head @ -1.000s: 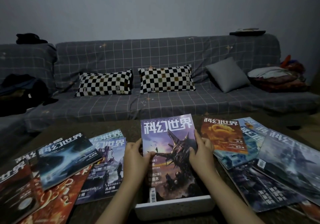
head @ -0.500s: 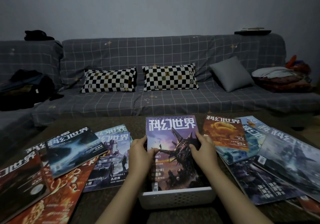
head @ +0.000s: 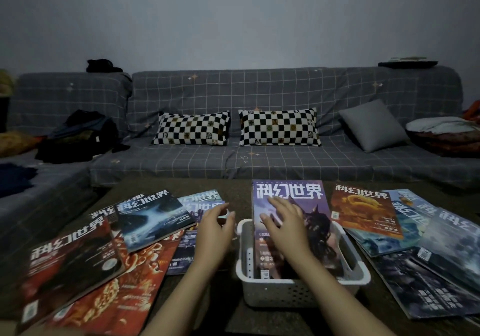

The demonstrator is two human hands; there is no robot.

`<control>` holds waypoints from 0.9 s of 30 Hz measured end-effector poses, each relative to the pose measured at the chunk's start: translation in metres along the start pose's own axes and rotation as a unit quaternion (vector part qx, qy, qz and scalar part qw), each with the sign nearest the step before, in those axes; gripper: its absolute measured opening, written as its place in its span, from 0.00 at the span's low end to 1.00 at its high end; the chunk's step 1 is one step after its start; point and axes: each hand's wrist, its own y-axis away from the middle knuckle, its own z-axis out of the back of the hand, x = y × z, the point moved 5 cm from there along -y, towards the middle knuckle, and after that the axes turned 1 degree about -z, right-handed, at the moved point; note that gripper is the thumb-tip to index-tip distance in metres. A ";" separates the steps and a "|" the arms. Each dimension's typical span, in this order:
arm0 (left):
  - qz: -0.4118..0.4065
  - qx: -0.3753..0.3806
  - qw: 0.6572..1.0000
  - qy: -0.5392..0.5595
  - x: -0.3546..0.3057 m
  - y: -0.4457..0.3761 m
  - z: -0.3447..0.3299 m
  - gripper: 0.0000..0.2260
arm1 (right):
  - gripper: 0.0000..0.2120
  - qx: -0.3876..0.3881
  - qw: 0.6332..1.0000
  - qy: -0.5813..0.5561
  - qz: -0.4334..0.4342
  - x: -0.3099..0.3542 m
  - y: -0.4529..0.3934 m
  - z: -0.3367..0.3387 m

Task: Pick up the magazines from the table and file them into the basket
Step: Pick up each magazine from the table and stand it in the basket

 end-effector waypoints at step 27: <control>0.212 -0.039 0.924 -0.317 0.224 -0.060 0.128 0.28 | 0.33 0.234 0.951 0.192 -0.060 0.049 -0.075 -0.304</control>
